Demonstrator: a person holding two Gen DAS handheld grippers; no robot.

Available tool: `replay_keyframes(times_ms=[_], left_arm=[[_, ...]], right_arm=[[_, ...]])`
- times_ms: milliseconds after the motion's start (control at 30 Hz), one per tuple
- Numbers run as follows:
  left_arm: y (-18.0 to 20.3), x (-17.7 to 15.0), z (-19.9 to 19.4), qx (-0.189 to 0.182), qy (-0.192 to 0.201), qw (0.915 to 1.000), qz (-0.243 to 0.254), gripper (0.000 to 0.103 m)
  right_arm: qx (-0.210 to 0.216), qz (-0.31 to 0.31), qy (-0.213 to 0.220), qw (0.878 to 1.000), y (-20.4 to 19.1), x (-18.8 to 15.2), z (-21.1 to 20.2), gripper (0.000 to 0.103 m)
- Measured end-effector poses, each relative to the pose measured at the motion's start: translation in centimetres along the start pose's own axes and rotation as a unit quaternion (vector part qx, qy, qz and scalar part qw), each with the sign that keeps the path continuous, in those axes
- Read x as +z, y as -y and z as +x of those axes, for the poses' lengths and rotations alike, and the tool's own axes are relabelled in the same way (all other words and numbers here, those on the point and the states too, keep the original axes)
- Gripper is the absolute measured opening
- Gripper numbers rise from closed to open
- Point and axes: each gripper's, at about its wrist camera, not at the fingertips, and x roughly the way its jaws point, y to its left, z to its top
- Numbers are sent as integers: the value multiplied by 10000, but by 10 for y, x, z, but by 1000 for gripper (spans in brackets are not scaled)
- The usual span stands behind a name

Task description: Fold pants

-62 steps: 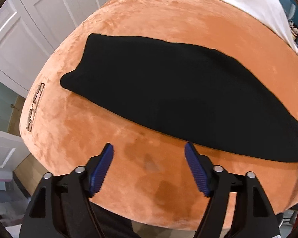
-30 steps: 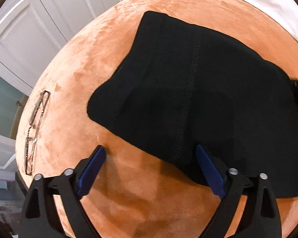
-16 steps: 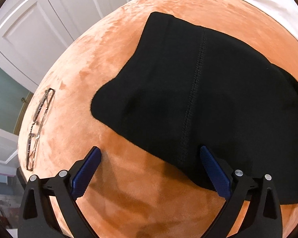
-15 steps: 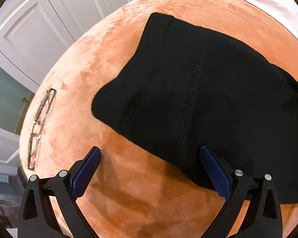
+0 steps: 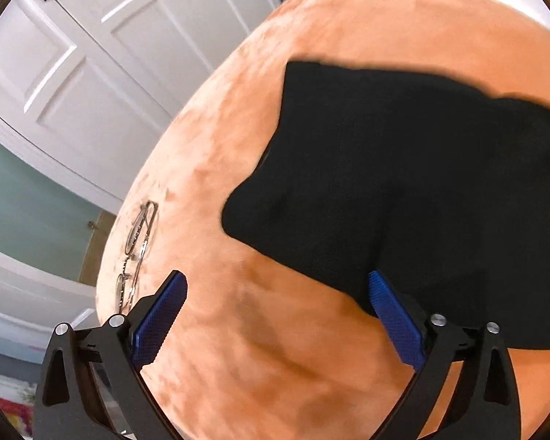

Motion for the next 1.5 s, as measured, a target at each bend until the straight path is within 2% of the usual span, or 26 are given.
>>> replay_keyframes(times_ms=[33,67,133,200,267,367,433,500,600,700,767,833,867,900,933,1067,1133,1200,1233,1267,1300,1333,1367,1400,1433,1500], left_arm=[[-14,1,8,-474,-121,9984,-279,98],[-24,2,8,-746,-195,9959,-470,98],[-42,5,0,-991,-84,9928,-673,98],[-58,6,-24,-1212,287,9900,-656,96],[-66,3,-51,-649,683,9943,-503,93],[-87,-5,-80,-481,996,9929,-439,93],[-102,-13,-90,-589,1102,9908,-520,93],[-113,-24,-103,-730,1199,9883,-587,93],[-121,-45,-114,-1032,1281,9844,-630,94],[-118,-68,-114,-1255,1281,9823,-542,94],[-112,-81,-113,-1450,1184,9812,-473,94],[-107,-91,-111,-1544,1129,9806,-437,94],[-104,-95,-109,-1625,1096,9797,-417,94],[-102,-98,-108,-1693,1063,9790,-412,94],[-101,-100,-108,-1719,1050,9786,-417,94],[-89,-104,-114,-1704,1275,9769,-209,94],[-80,-103,-120,-1820,1359,9738,-71,94],[-69,-101,-126,-2010,1401,9695,50,94],[-65,-99,-128,-2073,1392,9683,100,94],[-60,-99,-132,-2143,1366,9670,172,94],[-57,-99,-134,-2177,1362,9663,205,94],[-54,-99,-136,-2202,1349,9658,230,94],[-51,-99,-139,-2268,1334,9643,296,94],[-48,-99,-142,-2299,1331,9635,334,94],[-44,-98,-143,-2318,1306,9632,375,94],[-29,-94,-149,-2372,1271,9617,527,94]], right_arm=[[-6,225,25,9997,19,-10,-11,28],[-20,447,48,9990,40,-20,-26,28],[-75,681,136,9976,66,-35,-54,28],[-16,645,193,9977,63,-48,-68,28],[41,157,199,9997,29,-50,-67,28],[448,-1042,77,9935,-56,-48,-50,30],[809,-1786,-134,9805,-119,-52,-35,32],[1256,-2492,-365,9596,-201,-58,-11,32],[1643,-3279,-485,9290,-290,-70,15,31],[1336,-4240,-391,8949,-372,-84,45,31],[1098,-4805,-227,8698,-407,-96,59,41],[903,-5132,-193,8533,-431,-100,77,40],[743,-5220,-337,8490,-444,-99,95,33],[710,-5194,-399,8507,-448,-96,103,21],[812,-4978,-436,8624,-448,-84,103,15],[1718,-3144,-165,9335,-415,-21,72,12],[1801,-3111,-278,9327,-414,-22,77,13],[1388,-3767,-839,9120,-436,-50,110,26],[1183,-4052,-907,9020,-442,-63,120,26],[1033,-4384,-476,8915,-445,-73,115,27],[998,-4493,-440,8867,-445,-74,110,27],[1105,-4430,-538,8880,-442,-71,106,28],[1501,-4228,-700,8910,-429,-61,96,43],[2067,-3939,-834,8917,-412,-49,84,51],[2362,-3745,-823,8928,-413,-45,77,53],[2627,-3339,-401,9044,-379,-25,45,57]])
